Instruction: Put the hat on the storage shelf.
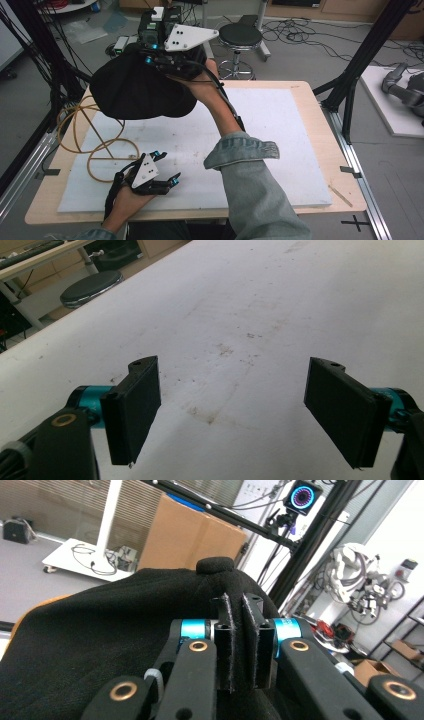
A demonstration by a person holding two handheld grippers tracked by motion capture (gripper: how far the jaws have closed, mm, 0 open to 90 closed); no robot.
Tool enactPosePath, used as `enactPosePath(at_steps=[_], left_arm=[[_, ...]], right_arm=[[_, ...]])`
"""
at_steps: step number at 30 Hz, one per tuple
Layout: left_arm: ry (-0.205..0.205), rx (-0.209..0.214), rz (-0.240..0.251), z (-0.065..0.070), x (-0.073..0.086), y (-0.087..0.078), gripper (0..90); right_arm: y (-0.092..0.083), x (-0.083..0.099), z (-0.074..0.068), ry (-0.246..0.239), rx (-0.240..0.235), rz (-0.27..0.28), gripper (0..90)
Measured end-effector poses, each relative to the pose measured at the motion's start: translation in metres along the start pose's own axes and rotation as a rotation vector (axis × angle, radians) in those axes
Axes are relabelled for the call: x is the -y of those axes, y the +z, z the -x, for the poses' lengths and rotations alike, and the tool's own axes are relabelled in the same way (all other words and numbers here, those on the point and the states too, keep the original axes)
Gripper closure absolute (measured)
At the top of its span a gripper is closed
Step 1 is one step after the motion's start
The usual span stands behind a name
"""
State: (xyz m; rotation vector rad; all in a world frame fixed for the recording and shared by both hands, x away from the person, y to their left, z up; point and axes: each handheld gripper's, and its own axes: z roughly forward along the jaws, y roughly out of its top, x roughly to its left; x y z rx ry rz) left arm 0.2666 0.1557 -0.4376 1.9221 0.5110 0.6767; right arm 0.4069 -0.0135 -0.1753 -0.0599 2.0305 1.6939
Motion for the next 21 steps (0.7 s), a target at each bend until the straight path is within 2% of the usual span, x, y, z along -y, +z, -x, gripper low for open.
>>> enactPosePath(at_steps=[5,9,21], left_arm=[[-0.005,-0.002,0.002,-0.001,0.000,-0.001,22.9],[-0.001,0.000,0.003,-0.001,0.000,-0.001,22.9],[-0.003,0.001,0.006,-0.001,0.001,-0.001,22.9]], right_arm=[[0.012,-0.004,-0.003,-0.013,-0.036,0.015,85.4],[0.021,-0.004,-0.004,-0.004,-0.061,0.027,85.3],[0.041,-0.008,-0.010,0.003,-0.100,0.054,85.3]])
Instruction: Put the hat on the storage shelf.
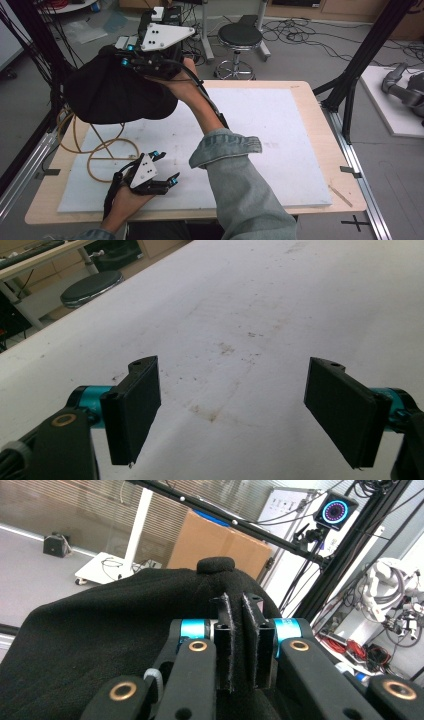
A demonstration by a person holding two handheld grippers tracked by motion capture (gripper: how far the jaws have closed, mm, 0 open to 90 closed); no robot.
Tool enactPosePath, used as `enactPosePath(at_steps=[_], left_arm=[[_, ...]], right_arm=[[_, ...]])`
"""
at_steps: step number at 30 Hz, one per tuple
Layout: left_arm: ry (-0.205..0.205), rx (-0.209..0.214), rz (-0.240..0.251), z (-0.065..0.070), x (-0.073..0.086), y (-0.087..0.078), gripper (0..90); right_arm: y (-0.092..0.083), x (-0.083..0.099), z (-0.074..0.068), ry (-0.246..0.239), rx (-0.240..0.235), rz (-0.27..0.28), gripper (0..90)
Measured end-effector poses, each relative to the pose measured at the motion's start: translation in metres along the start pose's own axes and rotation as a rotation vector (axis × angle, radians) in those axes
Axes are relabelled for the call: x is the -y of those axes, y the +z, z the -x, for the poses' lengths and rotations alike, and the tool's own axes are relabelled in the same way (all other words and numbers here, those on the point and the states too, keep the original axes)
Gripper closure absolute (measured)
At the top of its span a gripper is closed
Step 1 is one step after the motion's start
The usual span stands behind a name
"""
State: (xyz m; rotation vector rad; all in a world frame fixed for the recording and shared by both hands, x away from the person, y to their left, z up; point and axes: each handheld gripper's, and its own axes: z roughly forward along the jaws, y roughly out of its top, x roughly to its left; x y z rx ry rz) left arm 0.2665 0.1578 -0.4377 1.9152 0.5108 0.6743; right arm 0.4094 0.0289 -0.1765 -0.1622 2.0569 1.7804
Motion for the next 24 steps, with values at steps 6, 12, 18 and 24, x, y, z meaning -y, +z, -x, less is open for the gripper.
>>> enactPosePath(at_steps=[6,12,18,24], left_arm=[[0.010,0.001,-0.011,0.000,0.000,-0.001,22.9],[0.011,0.002,-0.010,0.000,0.000,-0.001,22.9],[0.013,-0.001,-0.014,-0.001,0.000,-0.002,22.9],[0.003,0.001,-0.003,0.001,0.000,-0.001,23.0]], right_arm=[[0.009,-0.004,-0.004,-0.008,-0.015,0.001,85.2],[0.018,-0.005,-0.009,-0.013,-0.039,0.008,85.1],[0.026,-0.002,-0.011,-0.013,-0.059,-0.003,84.9],[0.031,0.002,-0.012,-0.010,-0.074,-0.007,84.8]])
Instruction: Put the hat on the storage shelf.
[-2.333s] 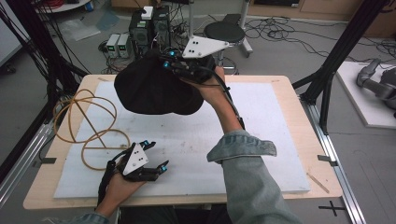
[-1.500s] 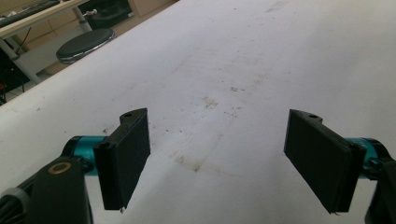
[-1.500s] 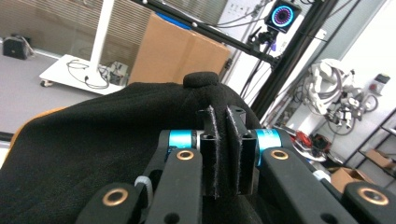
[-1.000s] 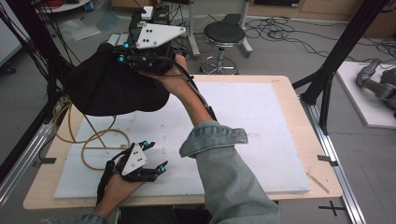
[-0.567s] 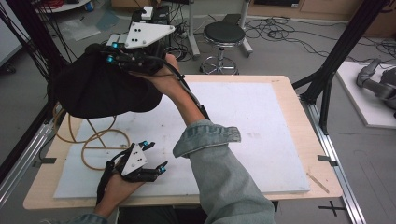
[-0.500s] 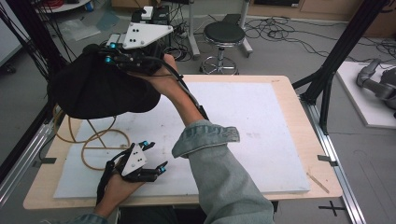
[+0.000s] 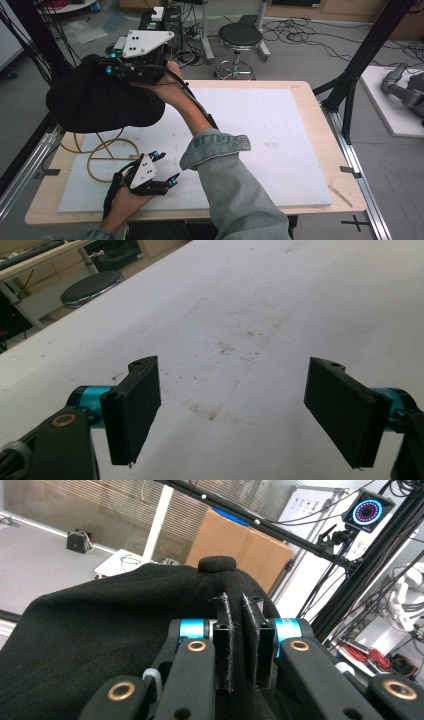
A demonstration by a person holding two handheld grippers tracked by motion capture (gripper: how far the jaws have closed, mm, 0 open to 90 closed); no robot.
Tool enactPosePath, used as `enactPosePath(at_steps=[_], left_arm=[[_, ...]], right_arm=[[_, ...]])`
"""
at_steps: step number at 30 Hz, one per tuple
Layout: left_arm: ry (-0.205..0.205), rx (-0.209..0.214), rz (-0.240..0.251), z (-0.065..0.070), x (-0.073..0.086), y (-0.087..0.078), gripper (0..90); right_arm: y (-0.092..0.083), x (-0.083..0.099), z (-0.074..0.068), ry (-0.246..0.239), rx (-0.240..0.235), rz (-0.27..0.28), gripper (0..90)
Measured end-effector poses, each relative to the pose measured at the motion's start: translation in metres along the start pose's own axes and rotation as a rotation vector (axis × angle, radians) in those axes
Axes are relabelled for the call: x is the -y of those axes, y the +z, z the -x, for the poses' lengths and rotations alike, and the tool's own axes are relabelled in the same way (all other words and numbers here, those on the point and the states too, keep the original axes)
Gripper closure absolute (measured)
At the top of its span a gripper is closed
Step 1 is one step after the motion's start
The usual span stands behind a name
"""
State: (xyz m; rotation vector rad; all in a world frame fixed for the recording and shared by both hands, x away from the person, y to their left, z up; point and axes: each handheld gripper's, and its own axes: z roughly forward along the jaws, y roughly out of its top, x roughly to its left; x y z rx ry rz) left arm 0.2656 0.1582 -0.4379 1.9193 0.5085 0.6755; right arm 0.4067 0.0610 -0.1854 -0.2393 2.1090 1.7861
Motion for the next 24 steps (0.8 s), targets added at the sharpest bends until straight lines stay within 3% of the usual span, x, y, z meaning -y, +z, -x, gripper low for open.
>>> enactPosePath(at_steps=[12,24], left_arm=[[0.008,-0.002,-0.004,-0.001,0.000,-0.001,22.9],[0.010,0.001,-0.006,0.000,0.001,-0.001,23.0]], right_arm=[[0.016,0.003,-0.006,-0.001,-0.061,0.001,84.4],[0.033,0.010,-0.015,-0.013,-0.098,-0.040,83.4]])
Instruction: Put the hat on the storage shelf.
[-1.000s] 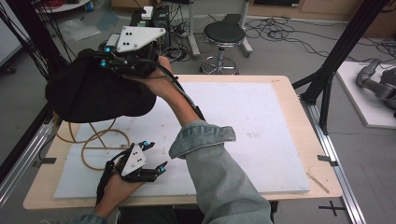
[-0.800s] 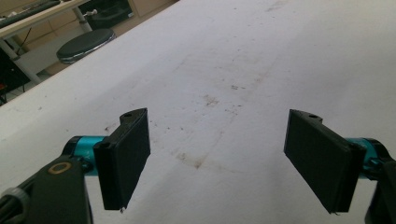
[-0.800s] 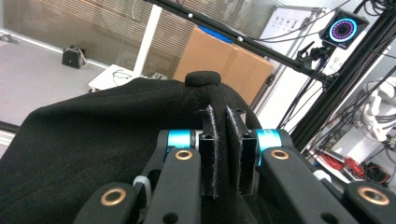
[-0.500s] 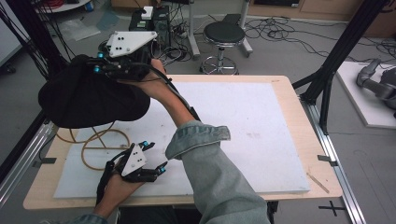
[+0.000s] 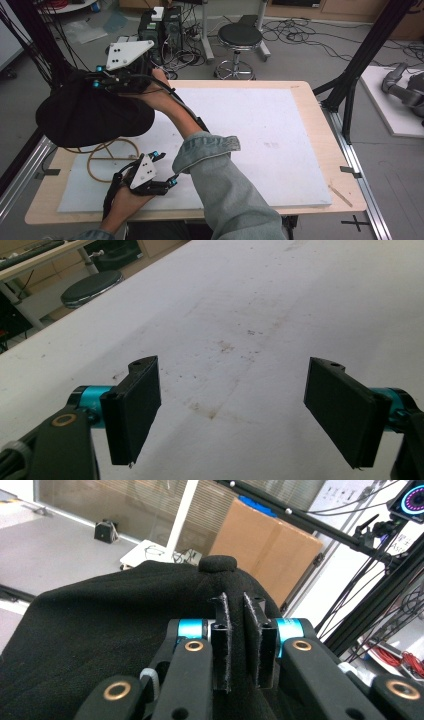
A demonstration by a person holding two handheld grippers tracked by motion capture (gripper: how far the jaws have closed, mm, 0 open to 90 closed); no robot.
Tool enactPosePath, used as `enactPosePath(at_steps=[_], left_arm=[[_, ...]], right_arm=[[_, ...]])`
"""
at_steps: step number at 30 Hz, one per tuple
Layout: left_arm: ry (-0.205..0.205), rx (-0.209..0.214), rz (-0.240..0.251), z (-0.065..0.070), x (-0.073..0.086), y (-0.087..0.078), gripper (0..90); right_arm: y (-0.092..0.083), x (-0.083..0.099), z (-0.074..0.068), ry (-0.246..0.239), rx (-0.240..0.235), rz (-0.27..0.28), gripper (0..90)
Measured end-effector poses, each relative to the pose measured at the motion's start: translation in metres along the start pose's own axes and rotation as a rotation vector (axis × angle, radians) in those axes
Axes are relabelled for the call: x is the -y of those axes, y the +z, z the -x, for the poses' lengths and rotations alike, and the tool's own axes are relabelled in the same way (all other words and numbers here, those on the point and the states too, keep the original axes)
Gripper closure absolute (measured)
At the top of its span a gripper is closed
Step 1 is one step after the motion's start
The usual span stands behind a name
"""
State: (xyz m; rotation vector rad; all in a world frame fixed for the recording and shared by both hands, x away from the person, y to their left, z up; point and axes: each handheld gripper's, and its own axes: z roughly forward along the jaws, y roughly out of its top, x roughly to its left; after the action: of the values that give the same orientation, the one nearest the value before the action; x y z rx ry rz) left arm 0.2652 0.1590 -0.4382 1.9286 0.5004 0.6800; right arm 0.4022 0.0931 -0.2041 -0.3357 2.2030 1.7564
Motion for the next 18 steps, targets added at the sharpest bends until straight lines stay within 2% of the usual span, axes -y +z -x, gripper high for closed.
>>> enactPosePath(at_steps=[5,9,12,18], left_arm=[[0.003,0.000,-0.003,0.000,0.000,0.000,23.0],[0.000,0.002,0.000,0.000,0.000,0.000,23.0],[0.008,0.003,-0.002,0.000,0.000,0.000,23.0],[0.002,0.003,0.001,0.001,0.000,0.000,23.0]], right_arm=[[0.007,0.003,-0.003,-0.002,-0.017,-0.005,83.6],[0.007,0.000,-0.003,0.014,-0.023,0.048,86.0],[0.011,0.004,-0.005,0.007,-0.036,0.001,85.3],[0.010,0.007,-0.005,0.013,-0.033,-0.002,82.2]])
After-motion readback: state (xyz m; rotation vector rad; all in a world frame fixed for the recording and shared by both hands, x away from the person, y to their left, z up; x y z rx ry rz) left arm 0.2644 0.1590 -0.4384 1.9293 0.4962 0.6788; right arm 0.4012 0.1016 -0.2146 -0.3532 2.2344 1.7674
